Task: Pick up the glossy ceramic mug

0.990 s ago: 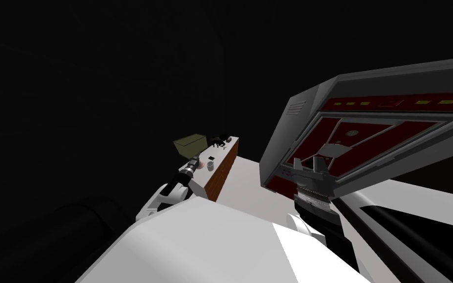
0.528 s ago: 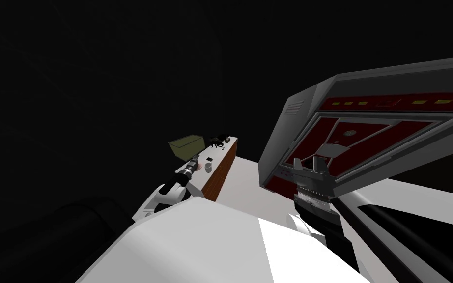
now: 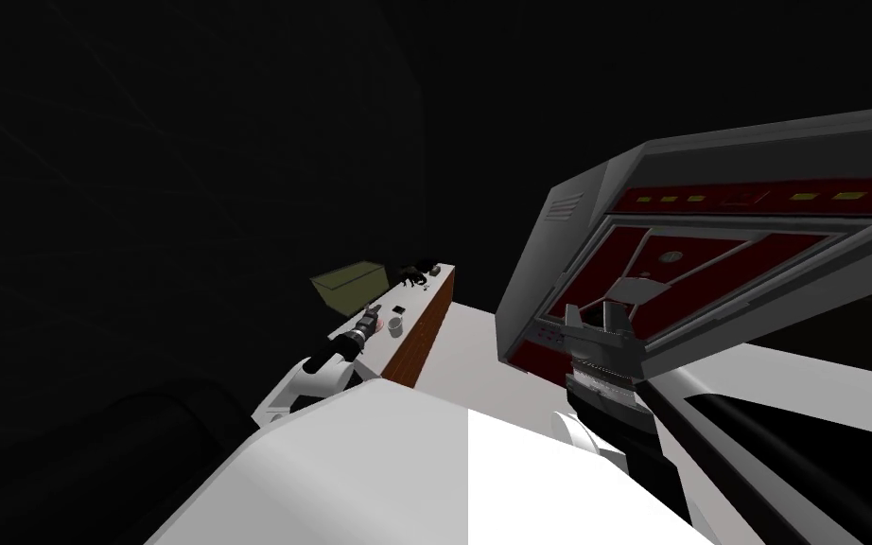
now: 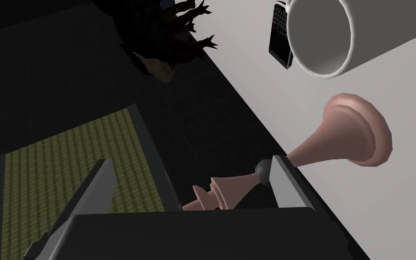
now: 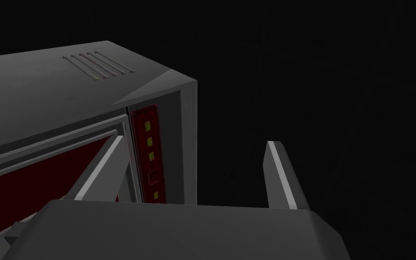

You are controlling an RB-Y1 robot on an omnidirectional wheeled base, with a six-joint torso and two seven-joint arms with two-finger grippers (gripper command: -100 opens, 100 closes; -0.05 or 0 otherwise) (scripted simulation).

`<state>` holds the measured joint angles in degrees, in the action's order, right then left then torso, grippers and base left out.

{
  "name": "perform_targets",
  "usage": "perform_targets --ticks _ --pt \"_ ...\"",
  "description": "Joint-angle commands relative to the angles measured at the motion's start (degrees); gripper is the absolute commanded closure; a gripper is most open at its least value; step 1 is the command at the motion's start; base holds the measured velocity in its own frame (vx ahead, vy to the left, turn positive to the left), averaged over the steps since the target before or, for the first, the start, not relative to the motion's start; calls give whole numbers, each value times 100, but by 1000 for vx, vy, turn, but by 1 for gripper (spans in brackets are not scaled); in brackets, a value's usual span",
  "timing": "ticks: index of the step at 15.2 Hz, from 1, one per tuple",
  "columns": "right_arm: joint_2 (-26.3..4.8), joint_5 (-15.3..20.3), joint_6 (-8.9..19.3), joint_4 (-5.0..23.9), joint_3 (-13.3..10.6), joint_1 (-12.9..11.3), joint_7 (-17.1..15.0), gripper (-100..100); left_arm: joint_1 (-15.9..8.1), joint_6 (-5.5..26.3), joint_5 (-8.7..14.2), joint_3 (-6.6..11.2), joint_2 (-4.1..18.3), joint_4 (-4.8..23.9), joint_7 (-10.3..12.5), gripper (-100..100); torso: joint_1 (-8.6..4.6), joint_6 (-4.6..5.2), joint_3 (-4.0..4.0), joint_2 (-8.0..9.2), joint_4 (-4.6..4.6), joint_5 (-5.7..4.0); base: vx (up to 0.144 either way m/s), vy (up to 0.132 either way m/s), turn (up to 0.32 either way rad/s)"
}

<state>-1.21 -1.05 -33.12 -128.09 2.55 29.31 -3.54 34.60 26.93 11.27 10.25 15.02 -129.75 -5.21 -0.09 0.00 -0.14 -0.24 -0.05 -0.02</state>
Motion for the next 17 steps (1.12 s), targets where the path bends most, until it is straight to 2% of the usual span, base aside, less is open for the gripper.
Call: perform_targets --ticks 1,2,4,5,8,9,11,12,14,15,16,17 --pt "0 0 0 0 0 0 0 0 -3 177 25 23 18 -2 -3 -100 0 0 0 0 0 0 38 -4 7" --pt "0 0 0 0 0 0 0 0 47 379 117 105 29 -6 -47 -100 4 -1 2 5 1 0 58 -10 -56" --pt "0 0 0 0 0 0 0 0 47 575 117 105 29 -6 -47 -100 3 0 -1 -2 0 1 68 -13 -37" --pt "0 0 0 0 0 0 0 0 97 718 209 186 37 -9 -91 -100 3 0 -1 -1 0 1 80 -9 -47" --pt "0 0 0 0 0 0 0 0 97 973 209 186 37 -9 -91 -100 6 -1 -3 -5 -2 1 65 -5 -24" --pt "0 0 0 0 0 0 0 0 147 1142 301 267 41 -13 -134 -100 5 0 1 2 0 1 54 -12 -59" --pt "0 0 0 0 0 0 0 0 147 1370 301 267 41 -13 -134 -100 4 0 -1 -1 0 1 65 -9 -36" --pt "0 0 0 0 0 0 0 0 197 1506 392 347 41 -16 -177 -100 4 0 0 0 0 1 80 -6 -45" --pt "0 0 0 0 0 0 0 0 197 1750 392 347 41 -16 -177 -100 5 0 -5 -9 -2 1 83 -4 -36" --pt "0 0 0 0 0 0 0 0 197 1763 392 347 41 -16 -177 -100 5 0 -4 -6 -2 1 39 -2 3" --pt "0 0 0 0 0 0 0 0 246 1970 481 427 39 -19 -220 -100 6 0 0 1 0 1 57 -3 -51" --pt "0 0 0 0 0 0 0 0 246 2077 481 427 39 -19 -220 -100 6 0 1 1 0 1 81 -5 -55"
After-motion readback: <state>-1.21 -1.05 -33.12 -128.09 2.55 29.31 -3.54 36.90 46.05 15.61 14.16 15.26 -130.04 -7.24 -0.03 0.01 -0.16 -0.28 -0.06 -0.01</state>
